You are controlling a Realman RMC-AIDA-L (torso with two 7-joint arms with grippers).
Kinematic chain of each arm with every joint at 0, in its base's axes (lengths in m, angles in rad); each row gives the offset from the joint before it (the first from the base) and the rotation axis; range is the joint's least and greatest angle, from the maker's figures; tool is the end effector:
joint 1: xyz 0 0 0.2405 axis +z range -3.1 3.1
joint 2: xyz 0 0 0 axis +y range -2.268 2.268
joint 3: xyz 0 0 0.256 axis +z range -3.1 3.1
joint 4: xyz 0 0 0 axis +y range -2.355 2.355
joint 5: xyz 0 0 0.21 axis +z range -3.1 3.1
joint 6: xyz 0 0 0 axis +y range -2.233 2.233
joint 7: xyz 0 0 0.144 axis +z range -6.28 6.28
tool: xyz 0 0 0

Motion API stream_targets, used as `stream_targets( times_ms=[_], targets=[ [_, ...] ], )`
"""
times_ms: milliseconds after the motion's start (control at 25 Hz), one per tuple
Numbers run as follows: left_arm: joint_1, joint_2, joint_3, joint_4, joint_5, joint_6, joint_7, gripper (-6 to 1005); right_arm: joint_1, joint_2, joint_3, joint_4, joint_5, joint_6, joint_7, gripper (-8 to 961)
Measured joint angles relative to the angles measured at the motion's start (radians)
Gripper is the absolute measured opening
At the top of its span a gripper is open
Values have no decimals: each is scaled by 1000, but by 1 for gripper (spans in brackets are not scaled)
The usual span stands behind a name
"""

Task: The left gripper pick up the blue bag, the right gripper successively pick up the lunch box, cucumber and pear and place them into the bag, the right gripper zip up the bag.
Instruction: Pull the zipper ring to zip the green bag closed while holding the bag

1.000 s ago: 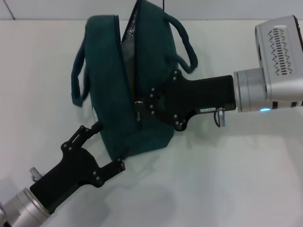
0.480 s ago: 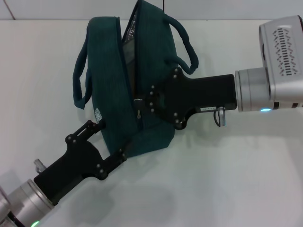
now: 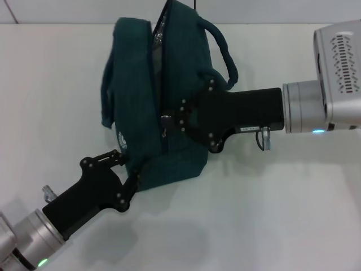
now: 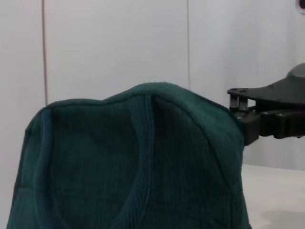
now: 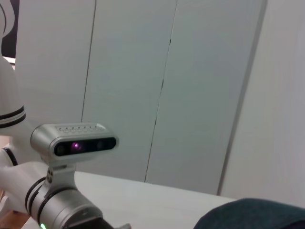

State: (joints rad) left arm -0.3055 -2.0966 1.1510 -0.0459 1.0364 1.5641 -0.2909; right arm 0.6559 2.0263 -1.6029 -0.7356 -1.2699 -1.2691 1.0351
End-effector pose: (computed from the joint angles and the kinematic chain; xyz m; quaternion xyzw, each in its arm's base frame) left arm -0.3134 0.2127 -0.0709 -0.8597 -0.1366 -0.3450 0.3510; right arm 0.1289 0.3459 -0.0662 -0.9543 -0.1053 0.2716 0.0664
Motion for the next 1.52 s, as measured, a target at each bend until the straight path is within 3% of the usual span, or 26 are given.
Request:
stream_targets(
  times_ms=[280,1200,1520],
  targets=[
    [-7,1,1,2,22,-1,5,126,-5,-1,0,-1,15,-1,-11,18],
    [-21,9,11,30,42,-65,6,71,-95,2,-53,29,424,6,-429,19],
    [-8,-7,0,48,7,13,33,68,-98,2,-100,29,459,9,-495,19]
  ],
)
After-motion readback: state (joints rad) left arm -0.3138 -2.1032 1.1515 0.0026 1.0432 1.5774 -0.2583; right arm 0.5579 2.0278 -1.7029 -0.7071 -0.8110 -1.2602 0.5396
